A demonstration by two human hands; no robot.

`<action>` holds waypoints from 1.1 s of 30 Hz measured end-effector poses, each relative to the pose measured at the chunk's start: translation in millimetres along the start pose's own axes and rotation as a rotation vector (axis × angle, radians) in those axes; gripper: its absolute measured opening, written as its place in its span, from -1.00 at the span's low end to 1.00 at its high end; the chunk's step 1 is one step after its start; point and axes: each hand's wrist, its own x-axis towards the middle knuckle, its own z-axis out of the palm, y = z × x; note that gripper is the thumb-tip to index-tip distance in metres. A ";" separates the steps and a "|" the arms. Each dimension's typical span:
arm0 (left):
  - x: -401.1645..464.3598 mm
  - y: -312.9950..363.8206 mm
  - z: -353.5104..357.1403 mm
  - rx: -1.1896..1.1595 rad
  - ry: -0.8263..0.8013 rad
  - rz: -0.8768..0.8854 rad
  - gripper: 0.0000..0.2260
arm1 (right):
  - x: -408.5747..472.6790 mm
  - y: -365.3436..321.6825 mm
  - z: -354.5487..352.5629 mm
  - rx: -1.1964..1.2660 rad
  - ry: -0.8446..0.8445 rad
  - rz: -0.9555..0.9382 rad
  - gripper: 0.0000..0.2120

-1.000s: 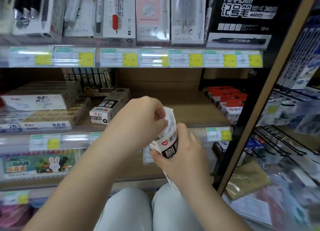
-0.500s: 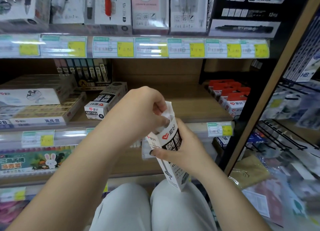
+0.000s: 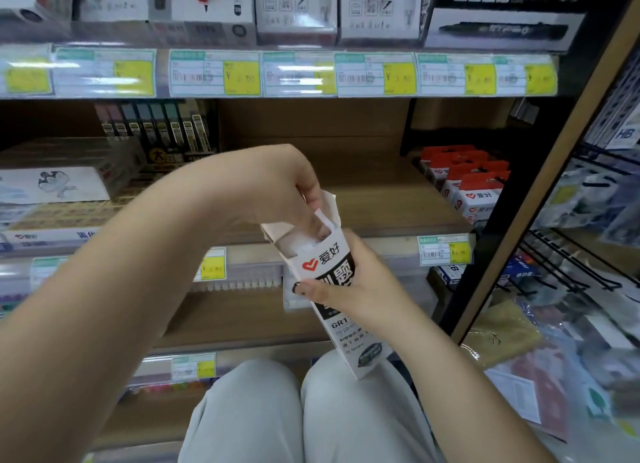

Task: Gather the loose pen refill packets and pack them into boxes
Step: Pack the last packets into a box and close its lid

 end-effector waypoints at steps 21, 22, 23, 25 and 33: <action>3.3 -9.7 20.6 -0.334 0.323 0.200 -0.88 | 1.8 1.5 -1.0 0.102 0.174 -0.018 -0.64; -0.6 -13.3 29.5 -0.391 0.486 0.210 -0.85 | 1.7 2.1 -1.8 0.103 0.195 -0.020 -0.64; -5.6 -16.5 39.6 -0.418 0.630 0.208 -0.82 | 1.6 2.7 -2.5 0.093 0.210 -0.024 -0.64; -13.4 -20.8 62.6 -0.494 0.757 0.190 -0.77 | 0.3 2.0 -3.0 0.074 0.229 -0.044 -0.64; -18.7 -12.6 104.9 -0.837 0.722 0.300 -0.61 | -5.7 0.7 2.5 0.017 0.319 -0.338 -0.44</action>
